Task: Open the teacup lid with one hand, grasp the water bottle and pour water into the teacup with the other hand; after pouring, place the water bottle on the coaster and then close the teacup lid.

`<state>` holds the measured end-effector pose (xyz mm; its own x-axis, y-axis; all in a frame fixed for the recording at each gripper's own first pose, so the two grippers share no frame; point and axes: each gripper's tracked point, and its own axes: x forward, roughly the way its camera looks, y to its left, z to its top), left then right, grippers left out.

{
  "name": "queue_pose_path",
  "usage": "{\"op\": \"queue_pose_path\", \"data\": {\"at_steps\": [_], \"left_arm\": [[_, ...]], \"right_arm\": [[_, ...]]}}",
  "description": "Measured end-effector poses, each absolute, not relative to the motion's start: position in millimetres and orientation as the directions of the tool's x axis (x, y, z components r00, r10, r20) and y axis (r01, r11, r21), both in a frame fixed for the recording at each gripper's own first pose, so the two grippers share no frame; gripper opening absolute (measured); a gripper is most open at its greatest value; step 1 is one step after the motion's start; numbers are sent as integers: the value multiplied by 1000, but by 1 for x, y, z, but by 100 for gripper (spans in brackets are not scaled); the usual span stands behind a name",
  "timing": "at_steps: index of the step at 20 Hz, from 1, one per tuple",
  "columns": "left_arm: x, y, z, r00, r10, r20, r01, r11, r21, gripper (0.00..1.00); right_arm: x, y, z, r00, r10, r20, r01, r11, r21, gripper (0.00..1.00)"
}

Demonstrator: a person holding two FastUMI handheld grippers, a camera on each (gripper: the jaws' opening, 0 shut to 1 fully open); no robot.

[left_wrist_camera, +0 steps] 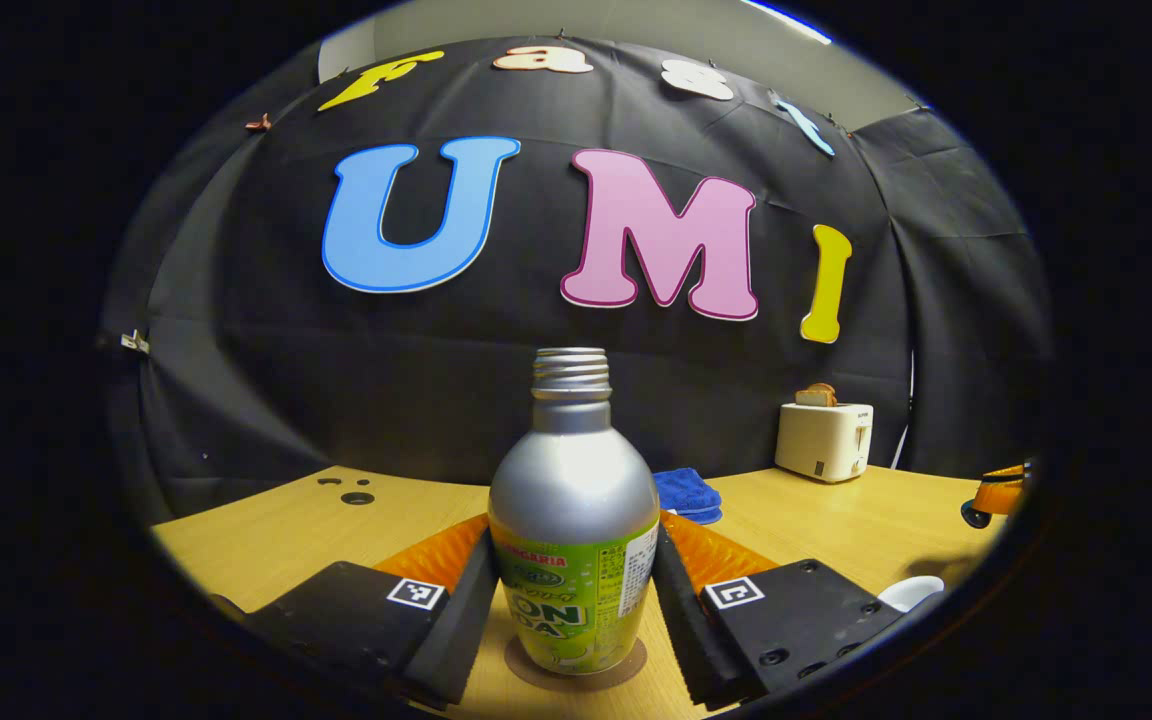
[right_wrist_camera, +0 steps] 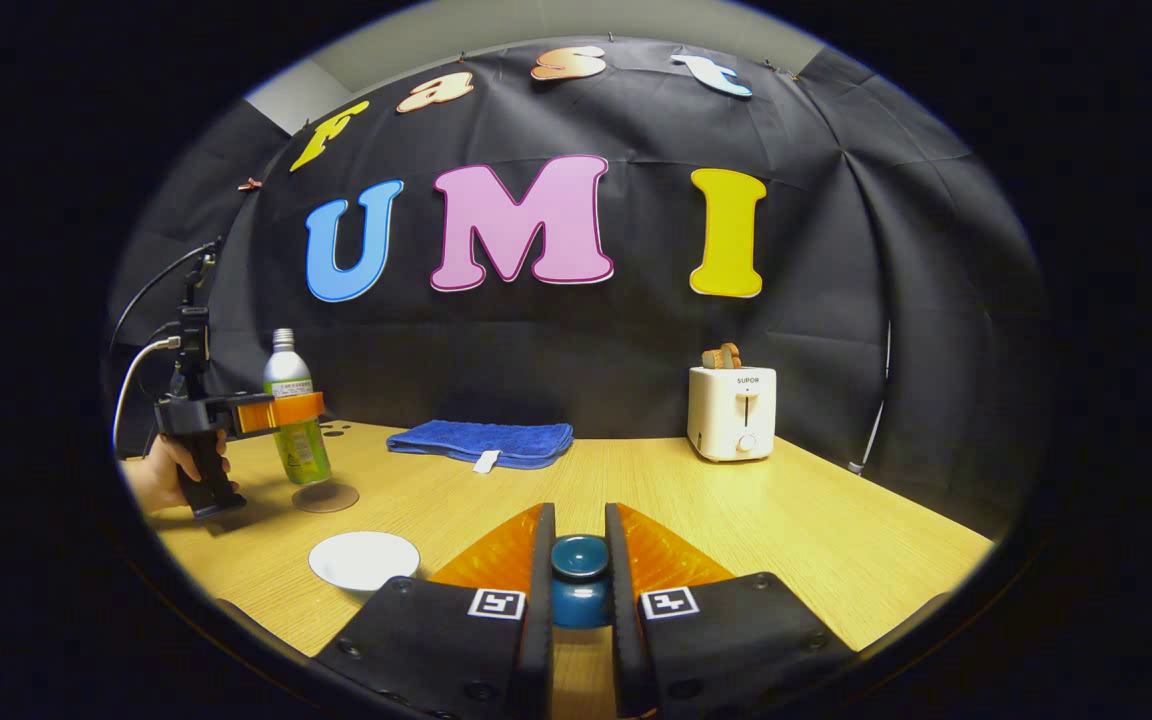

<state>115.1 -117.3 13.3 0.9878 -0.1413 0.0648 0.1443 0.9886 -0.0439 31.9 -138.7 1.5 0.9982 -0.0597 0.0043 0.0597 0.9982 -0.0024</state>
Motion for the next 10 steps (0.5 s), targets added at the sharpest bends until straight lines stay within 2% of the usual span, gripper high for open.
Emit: {"op": "queue_pose_path", "data": {"at_steps": [4,10], "left_arm": [[114,-116,1,990,-141,-12,141,990,-11,81],[118,-116,-5,991,-133,-30,133,991,-2,83]], "right_arm": [[32,-139,1,998,-59,4,59,998,-2,28],[32,-139,1,998,-60,4,60,998,-2,27]]}}
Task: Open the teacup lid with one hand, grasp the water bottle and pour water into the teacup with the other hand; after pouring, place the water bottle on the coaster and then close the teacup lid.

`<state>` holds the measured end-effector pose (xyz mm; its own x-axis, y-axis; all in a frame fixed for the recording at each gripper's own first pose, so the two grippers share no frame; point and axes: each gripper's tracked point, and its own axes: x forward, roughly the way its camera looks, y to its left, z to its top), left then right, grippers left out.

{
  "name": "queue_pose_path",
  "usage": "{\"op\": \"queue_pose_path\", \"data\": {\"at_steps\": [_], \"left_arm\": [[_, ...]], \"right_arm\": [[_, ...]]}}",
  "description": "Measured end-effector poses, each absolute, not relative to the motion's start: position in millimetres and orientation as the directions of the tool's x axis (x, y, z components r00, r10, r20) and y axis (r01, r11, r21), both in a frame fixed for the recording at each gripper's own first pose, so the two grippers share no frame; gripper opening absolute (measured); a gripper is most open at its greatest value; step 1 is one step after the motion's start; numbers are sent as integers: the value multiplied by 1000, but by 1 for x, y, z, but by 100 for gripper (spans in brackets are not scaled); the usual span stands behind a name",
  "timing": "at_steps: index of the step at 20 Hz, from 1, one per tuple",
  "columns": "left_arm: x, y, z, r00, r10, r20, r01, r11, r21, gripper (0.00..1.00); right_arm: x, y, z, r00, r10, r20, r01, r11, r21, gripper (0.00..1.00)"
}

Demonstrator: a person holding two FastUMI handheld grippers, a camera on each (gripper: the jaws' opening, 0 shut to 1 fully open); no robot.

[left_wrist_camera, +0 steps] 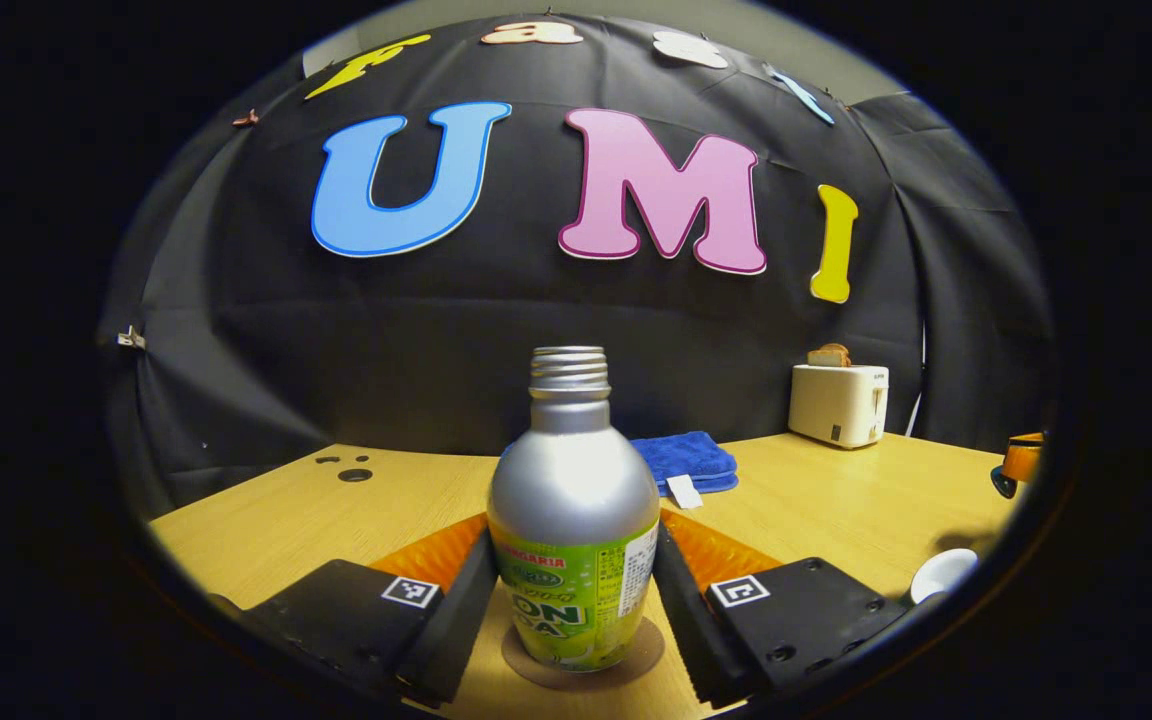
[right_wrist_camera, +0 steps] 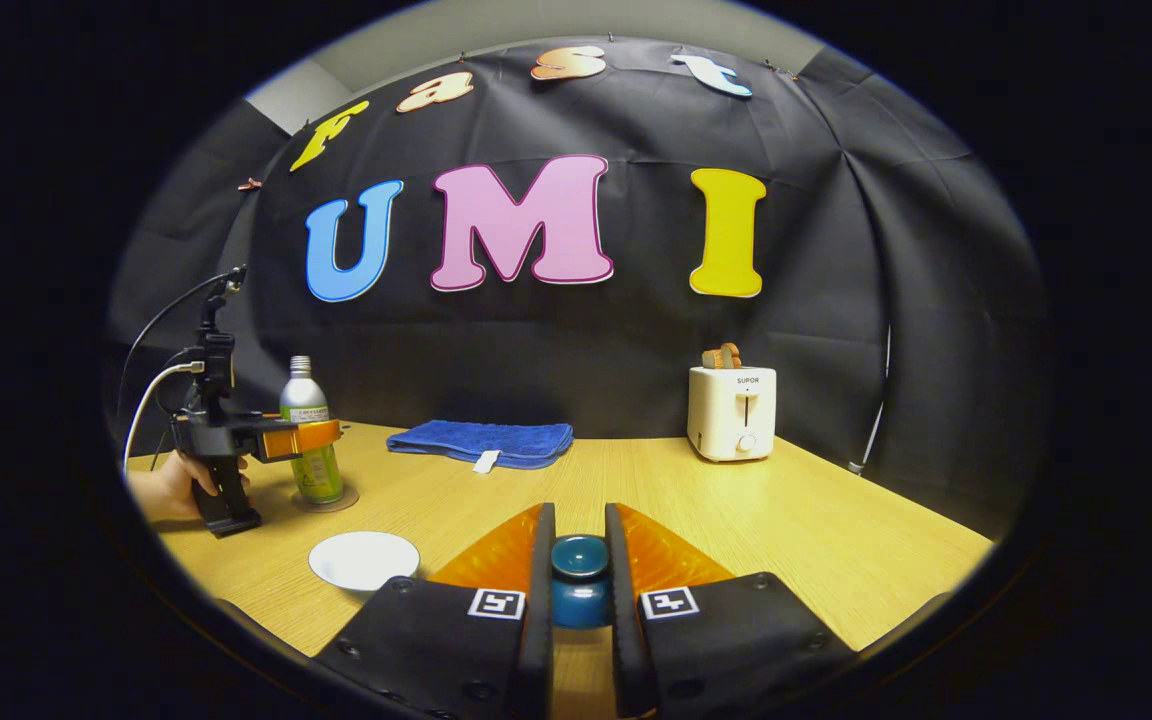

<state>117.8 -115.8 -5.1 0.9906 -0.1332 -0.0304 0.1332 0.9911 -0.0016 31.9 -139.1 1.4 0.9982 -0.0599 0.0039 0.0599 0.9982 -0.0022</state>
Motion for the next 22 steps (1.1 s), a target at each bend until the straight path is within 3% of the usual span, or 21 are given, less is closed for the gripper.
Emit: {"op": "queue_pose_path", "data": {"at_steps": [2,3,4,15,19,22], "left_arm": [[117,-112,-8,993,-112,-41,112,994,5,85],[108,-108,-8,994,-99,-47,99,995,3,94],[100,-108,-6,994,-101,-50,101,995,-9,98],[-2,-96,-9,995,-102,-19,102,995,21,98],[-15,-85,-18,997,-79,-16,79,997,15,98],[-17,-75,-19,998,-62,-16,62,998,10,98]], "right_arm": [[32,-139,1,998,-60,4,60,998,-2,27],[32,-139,2,998,-60,4,60,998,-2,27],[32,-139,2,998,-60,4,60,998,-2,28],[29,-144,2,995,-103,5,103,995,-2,28],[25,-109,0,999,-44,-8,44,999,21,28],[30,-62,-9,995,63,-72,-52,988,146,28]]}}
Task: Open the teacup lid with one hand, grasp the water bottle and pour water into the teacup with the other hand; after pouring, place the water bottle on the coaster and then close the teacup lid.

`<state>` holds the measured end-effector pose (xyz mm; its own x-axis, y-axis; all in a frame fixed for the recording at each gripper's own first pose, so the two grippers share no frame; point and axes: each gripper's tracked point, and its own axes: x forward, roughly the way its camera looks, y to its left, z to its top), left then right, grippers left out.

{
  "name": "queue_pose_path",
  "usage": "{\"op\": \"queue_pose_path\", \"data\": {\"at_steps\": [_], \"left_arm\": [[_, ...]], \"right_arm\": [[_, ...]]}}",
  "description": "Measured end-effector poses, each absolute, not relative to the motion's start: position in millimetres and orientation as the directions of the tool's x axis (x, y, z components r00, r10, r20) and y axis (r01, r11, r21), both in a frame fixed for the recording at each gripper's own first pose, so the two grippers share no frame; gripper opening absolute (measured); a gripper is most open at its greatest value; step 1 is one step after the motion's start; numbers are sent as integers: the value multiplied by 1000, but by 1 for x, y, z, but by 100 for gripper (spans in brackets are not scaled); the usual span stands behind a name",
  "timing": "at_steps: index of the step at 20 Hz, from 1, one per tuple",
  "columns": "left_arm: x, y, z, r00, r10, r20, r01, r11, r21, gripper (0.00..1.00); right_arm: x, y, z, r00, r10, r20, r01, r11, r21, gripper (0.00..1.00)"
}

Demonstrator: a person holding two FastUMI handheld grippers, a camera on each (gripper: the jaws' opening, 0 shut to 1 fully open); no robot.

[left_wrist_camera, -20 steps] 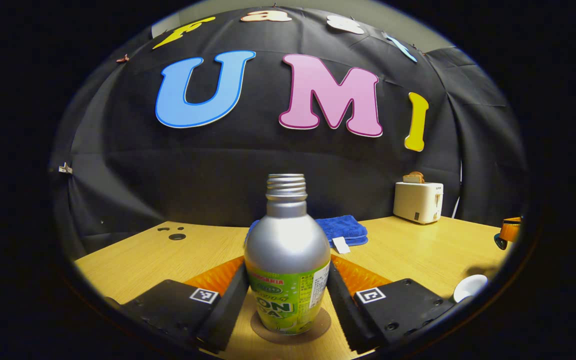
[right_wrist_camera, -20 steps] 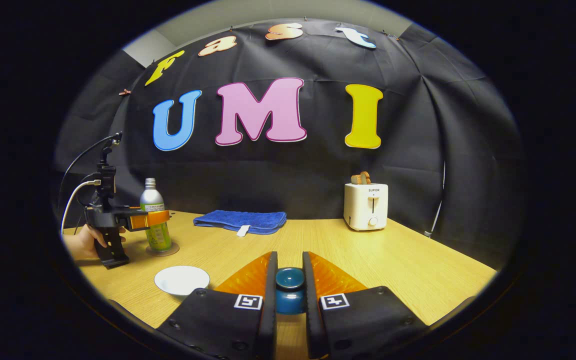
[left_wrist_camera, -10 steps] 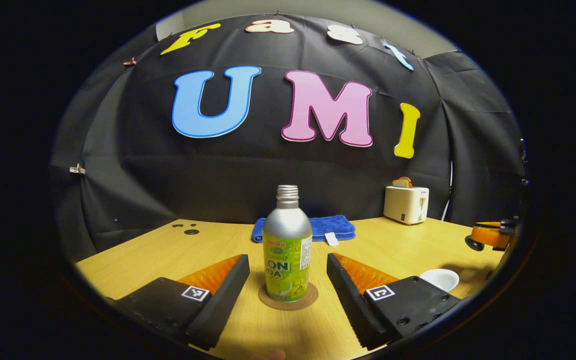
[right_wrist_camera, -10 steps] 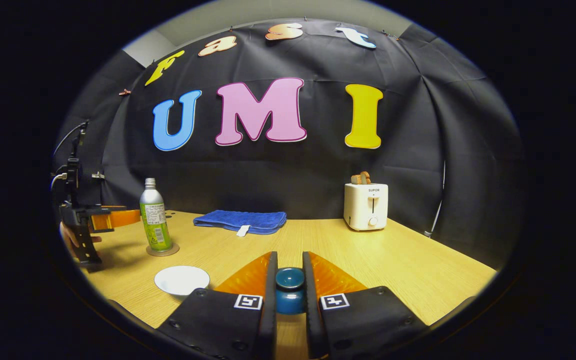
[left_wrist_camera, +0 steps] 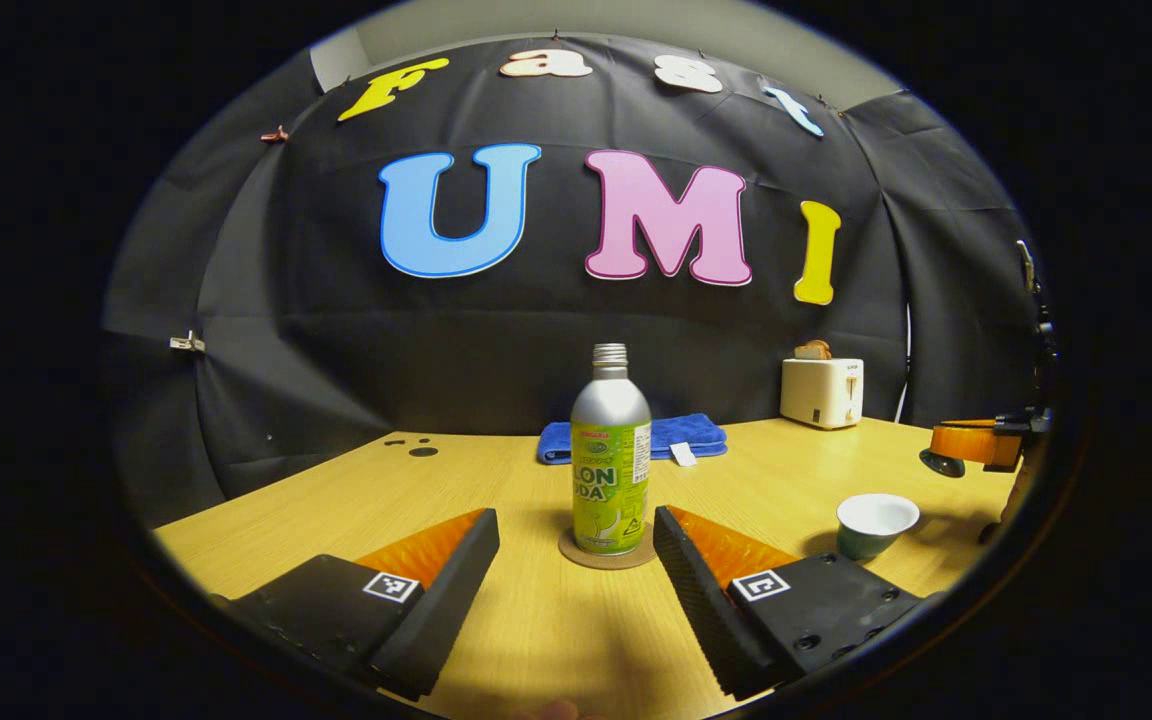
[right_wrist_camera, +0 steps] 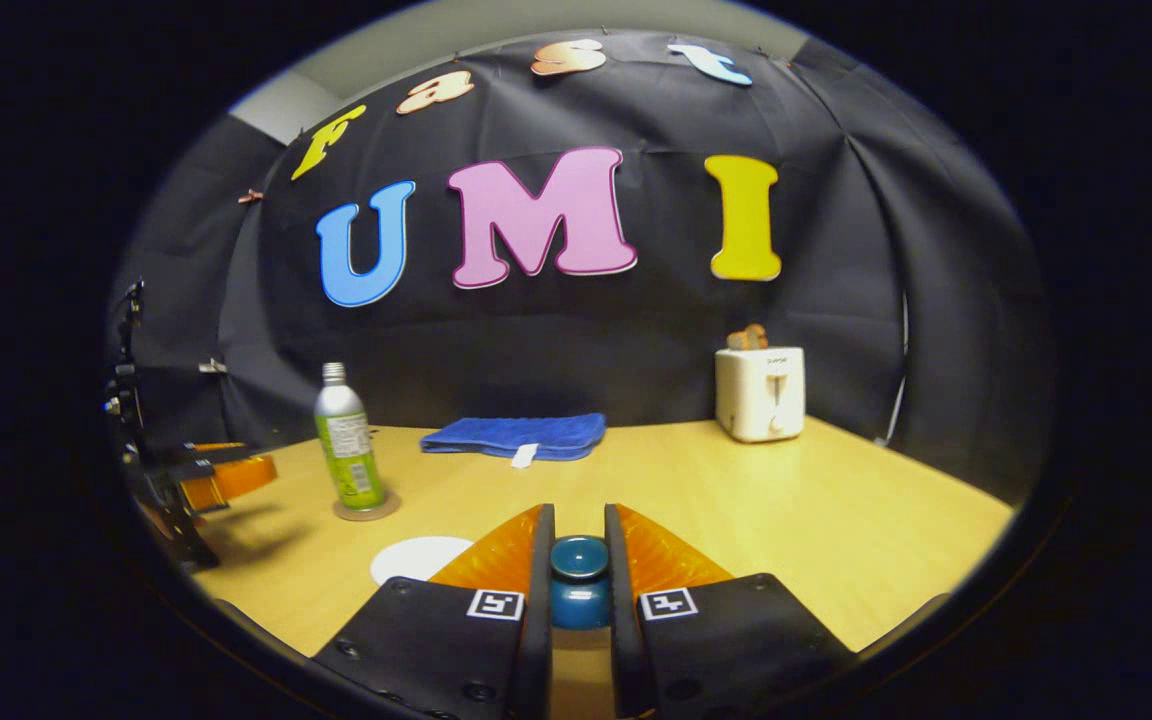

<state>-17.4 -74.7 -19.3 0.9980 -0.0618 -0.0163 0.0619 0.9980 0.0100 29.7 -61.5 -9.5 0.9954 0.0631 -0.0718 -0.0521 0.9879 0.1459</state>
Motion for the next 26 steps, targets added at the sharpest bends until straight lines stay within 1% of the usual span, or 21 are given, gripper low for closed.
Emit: {"op": "queue_pose_path", "data": {"at_steps": [2,4,6,8,11,15,18,20,21,23,25,26], "left_arm": [[-19,-72,-16,998,-65,6,65,998,16,98],[-19,-72,-18,997,-71,4,71,997,13,98],[-19,-73,-18,997,-79,4,79,997,13,98],[-19,-73,-18,997,-79,4,79,997,13,98],[-19,-73,-18,997,-79,5,79,997,13,98],[-19,-73,-19,997,-79,5,79,997,13,98],[-19,-73,-19,997,-76,5,76,997,13,98],[-19,-73,-19,997,-76,5,76,997,13,98],[-19,-73,-19,997,-75,6,75,997,13,98],[-19,-71,-19,998,-63,5,63,998,12,98],[-21,-71,-19,998,-57,5,57,998,12,98],[-22,-74,-19,998,-58,5,58,998,12,98]], "right_arm": [[34,-43,-12,992,95,-81,-83,986,145,28],[41,-31,-11,991,103,-80,-97,993,73,28],[41,-11,-14,987,133,-90,-129,990,49,28],[44,-3,-15,987,134,-93,-134,991,14,28],[50,11,-22,980,148,-129,-153,988,-29,28],[58,11,-34,970,128,-207,-140,989,-47,29],[60,8,-36,968,112,-223,-122,992,-28,30],[59,7,-33,971,110,-213,-118,993,-26,31],[58,7,-31,974,108,-201,-116,993,-28,35],[53,8,-23,981,112,-156,-119,992,-39,39],[50,9,-15,987,119,-108,-125,991,-50,48],[48,8,-12,989,115,-88,-120,991,-55,51]]}}
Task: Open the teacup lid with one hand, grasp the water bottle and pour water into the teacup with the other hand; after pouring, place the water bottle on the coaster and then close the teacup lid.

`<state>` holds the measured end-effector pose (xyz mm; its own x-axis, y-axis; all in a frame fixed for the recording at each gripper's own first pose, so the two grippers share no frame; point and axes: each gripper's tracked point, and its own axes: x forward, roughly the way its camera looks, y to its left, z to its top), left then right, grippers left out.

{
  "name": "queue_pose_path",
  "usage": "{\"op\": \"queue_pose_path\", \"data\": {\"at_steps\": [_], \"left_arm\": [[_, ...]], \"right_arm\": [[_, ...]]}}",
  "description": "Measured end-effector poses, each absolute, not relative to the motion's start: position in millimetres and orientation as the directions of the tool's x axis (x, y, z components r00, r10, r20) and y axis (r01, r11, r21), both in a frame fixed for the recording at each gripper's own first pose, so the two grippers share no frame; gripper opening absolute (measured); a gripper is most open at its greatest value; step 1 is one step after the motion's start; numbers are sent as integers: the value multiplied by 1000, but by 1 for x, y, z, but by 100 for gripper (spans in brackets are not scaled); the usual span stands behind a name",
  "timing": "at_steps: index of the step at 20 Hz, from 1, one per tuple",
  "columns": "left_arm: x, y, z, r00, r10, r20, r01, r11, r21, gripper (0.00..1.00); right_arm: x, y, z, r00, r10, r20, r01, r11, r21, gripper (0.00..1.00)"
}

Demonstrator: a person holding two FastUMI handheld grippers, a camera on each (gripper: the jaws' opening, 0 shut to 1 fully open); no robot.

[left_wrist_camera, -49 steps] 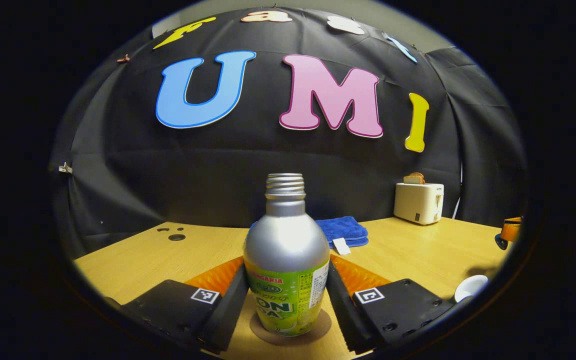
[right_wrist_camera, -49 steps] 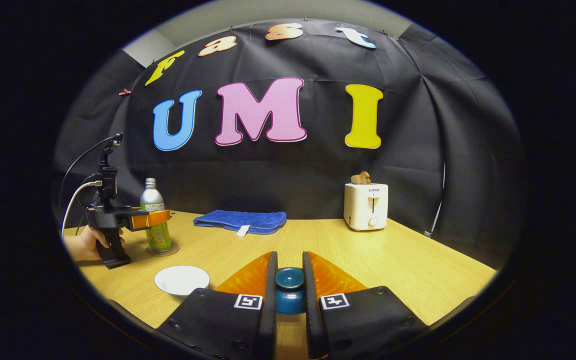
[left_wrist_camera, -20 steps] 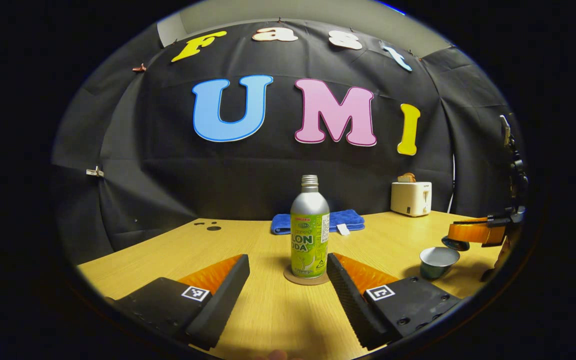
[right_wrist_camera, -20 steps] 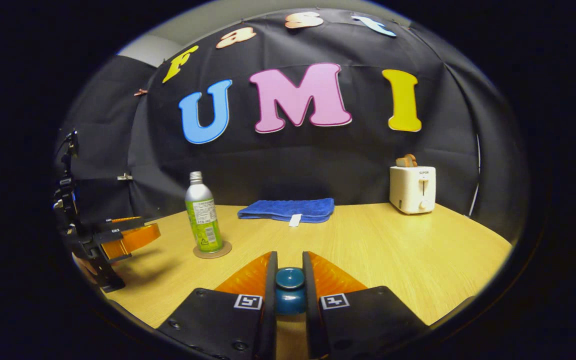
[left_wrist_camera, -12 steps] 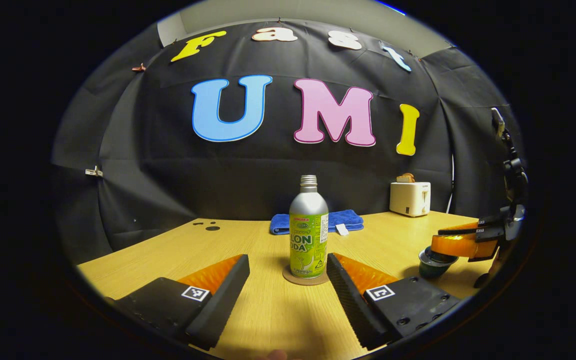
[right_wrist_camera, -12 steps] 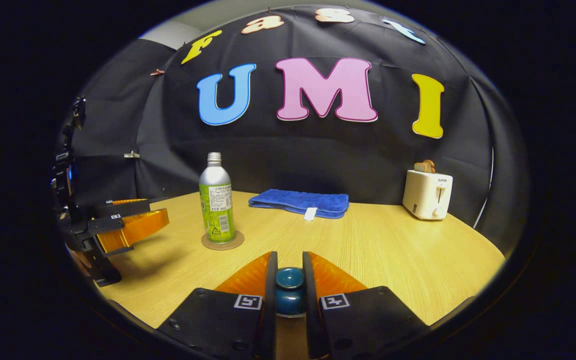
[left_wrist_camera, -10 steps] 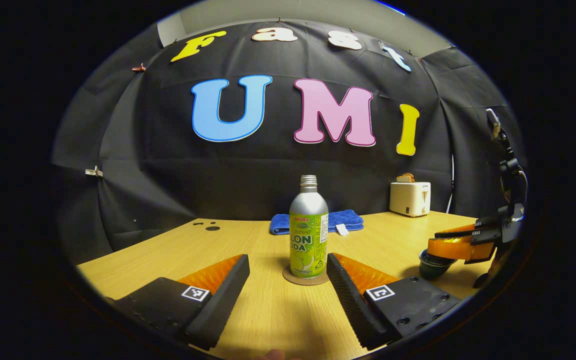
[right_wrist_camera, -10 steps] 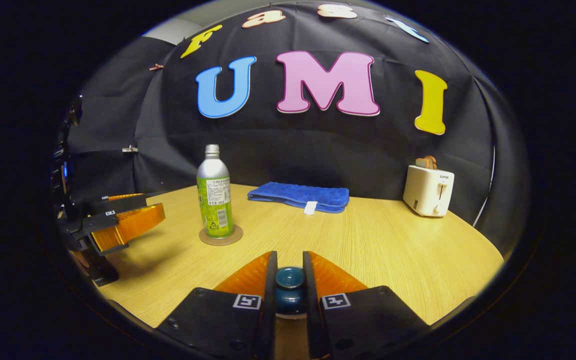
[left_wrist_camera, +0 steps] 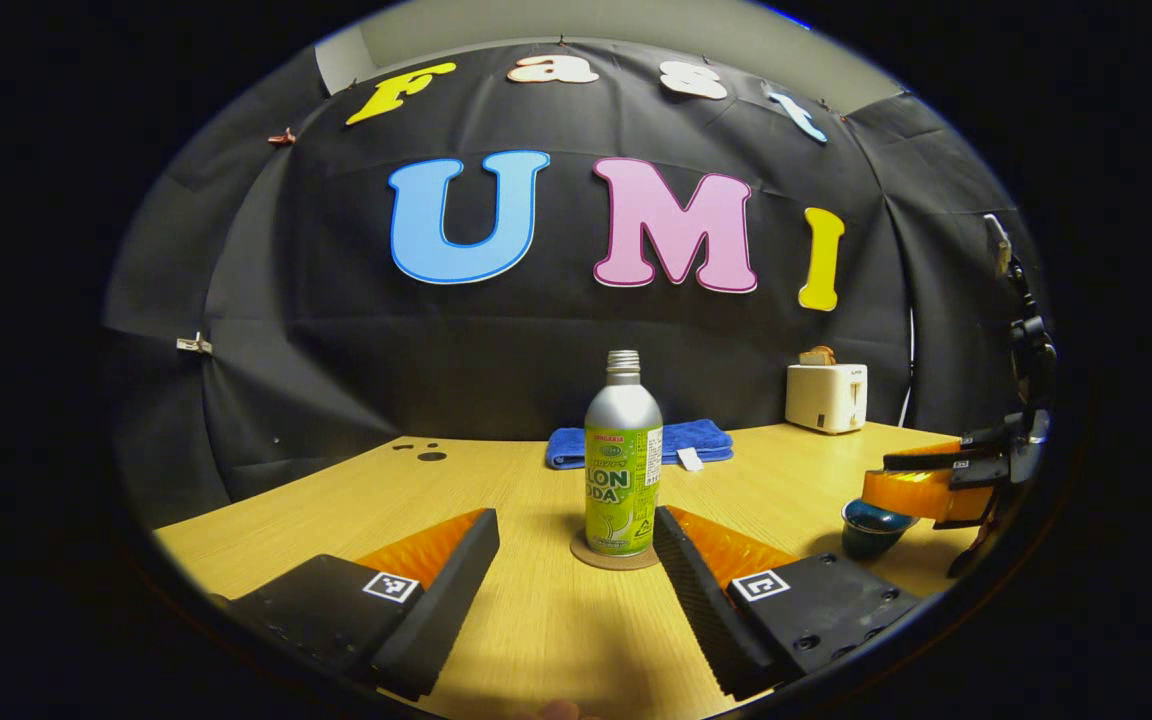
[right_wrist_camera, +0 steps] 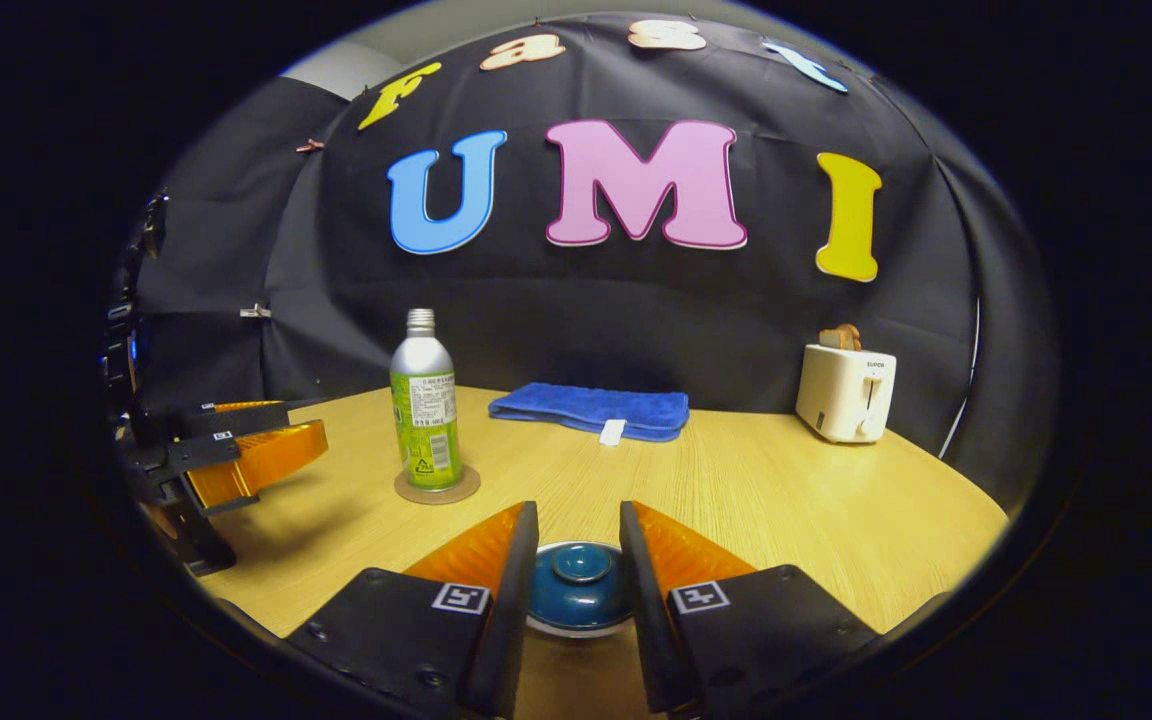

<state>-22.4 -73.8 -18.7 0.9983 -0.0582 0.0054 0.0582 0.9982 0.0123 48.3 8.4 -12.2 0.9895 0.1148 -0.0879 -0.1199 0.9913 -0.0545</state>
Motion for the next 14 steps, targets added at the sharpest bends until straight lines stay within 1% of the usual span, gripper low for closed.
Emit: {"op": "queue_pose_path", "data": {"at_steps": [2,3,4,5,6,7,8,10,12,14], "left_arm": [[-24,-78,-19,998,-60,6,60,998,12,98],[-25,-79,-19,998,-59,5,59,998,12,98],[-28,-82,-18,998,-57,5,57,998,12,98],[-30,-84,-19,999,-50,5,50,999,11,98],[-33,-88,-18,999,-45,5,45,999,13,98],[-34,-94,-18,999,-53,5,53,999,13,98],[-35,-99,-18,998,-62,6,62,998,12,98],[-35,-99,-19,999,-46,4,46,999,13,98],[-36,-97,-18,1000,-26,4,26,1000,13,98],[-37,-99,-19,1000,-23,5,23,1000,12,98]], "right_arm": [[45,5,-7,993,103,-51,-105,993,-57,56],[43,4,-4,995,95,-31,-97,994,-53,61],[41,1,-1,996,85,-12,-86,995,-42,65],[40,0,2,997,83,6,-83,996,-21,76],[37,-5,-2,998,68,-3,-68,998,5,82],[36,-10,0,999,46,3,-46,999,-6,86],[36,-13,-1,999,32,2,-32,999,-1,92],[32,-20,0,1000,1,3,-1,1000,-3,100],[27,-24,1,1000,-19,5,19,1000,-3,100],[25,-24,0,1000,-16,3,16,1000,-4,100]]}}
